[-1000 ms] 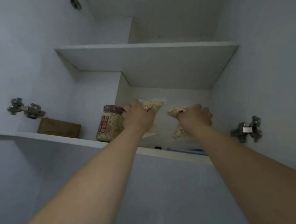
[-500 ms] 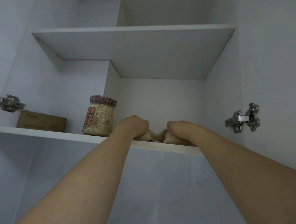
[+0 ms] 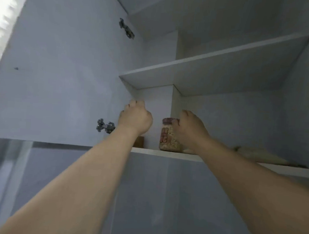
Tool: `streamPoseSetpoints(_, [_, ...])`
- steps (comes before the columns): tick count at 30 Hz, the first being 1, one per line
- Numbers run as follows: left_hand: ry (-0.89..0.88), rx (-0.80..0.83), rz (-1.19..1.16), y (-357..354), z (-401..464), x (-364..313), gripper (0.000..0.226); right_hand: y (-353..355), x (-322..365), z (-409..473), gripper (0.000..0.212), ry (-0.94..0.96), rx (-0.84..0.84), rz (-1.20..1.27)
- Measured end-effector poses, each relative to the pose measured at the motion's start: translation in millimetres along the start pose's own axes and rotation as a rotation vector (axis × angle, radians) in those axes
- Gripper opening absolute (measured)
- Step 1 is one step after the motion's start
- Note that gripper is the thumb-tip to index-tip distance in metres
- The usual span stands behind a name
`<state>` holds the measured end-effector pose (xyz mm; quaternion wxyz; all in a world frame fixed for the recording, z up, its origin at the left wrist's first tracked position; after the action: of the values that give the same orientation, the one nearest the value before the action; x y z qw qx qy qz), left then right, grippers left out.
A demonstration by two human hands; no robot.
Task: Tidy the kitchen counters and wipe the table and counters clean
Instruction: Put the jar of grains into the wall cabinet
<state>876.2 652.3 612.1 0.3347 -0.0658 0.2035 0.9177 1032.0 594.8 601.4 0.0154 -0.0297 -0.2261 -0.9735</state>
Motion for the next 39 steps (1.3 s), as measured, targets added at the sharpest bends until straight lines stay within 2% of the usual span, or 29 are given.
streamPoseSetpoints(2, [0.015, -0.054, 0.064, 22.3, -4.7, 33.9, 0.05, -13.8, 34.4, 3.5, 0.034, 0.047, 0.004, 0.033])
streamPoseSetpoints(9, [0.192, -0.204, 0.355, 90.0, -33.1, 162.1, 0.062, -67.7, 178.2, -0.3, 0.057, 0.291, 0.063, 0.159])
streamPoseSetpoints(15, [0.428, -0.323, 0.46, 131.7, -54.3, 235.6, 0.066, -94.2, 258.4, -5.3, 0.059, 0.551, 0.018, 0.121])
streamPoseSetpoints(17, [0.504, -0.365, 0.45, 140.3, -60.4, 252.5, 0.067, -100.5, 273.0, -4.8, 0.059, 0.579, 0.01, 0.132])
streamPoseSetpoints(20, [0.614, -0.382, 0.294, 148.3, -64.9, 270.4, 0.068, -105.0, 284.4, -5.7, 0.059, 0.62, -0.007, 0.124])
streamPoseSetpoints(24, [0.678, -0.387, 0.183, 158.2, -65.0, 268.9, 0.062, -100.8, 277.2, -4.0, 0.059, 0.632, -0.01, 0.092])
streamPoseSetpoints(26, [0.652, -0.408, 0.23, 166.3, -66.7, 259.9, 0.051, -92.4, 267.6, -2.1, 0.059, 0.633, -0.012, 0.07])
streamPoseSetpoints(29, [0.507, -0.452, 0.263, 168.7, -75.0, 234.3, 0.037, -71.4, 248.8, 0.2, 0.066, 0.634, -0.012, 0.052])
streamPoseSetpoints(33, [0.284, -0.497, 0.074, 157.4, -94.0, 168.9, 0.024, -30.7, 211.8, 6.4, 0.078, 0.637, -0.073, 0.04])
streamPoseSetpoints(36, [0.15, -0.46, -0.04, 141.4, -95.7, 127.1, 0.017, -5.5, 185.8, 7.6, 0.081, 0.635, -0.143, 0.01])
streamPoseSetpoints(39, [0.069, -0.344, -0.106, 111.5, -95.4, 88.4, 0.024, 15.7, 155.5, 6.4, 0.079, 0.617, -0.187, -0.035])
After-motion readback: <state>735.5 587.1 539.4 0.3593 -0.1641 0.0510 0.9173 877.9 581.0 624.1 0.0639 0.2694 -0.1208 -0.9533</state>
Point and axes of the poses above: each hand's wrist, its own z-axis towards the middle knuckle, its own y-axis out of the back of the hand, x = y × z, the point moved 3 cm from there along z, towards the middle knuckle, and after that the axes turned 5 degrees about -x, right-handed, at the moved point
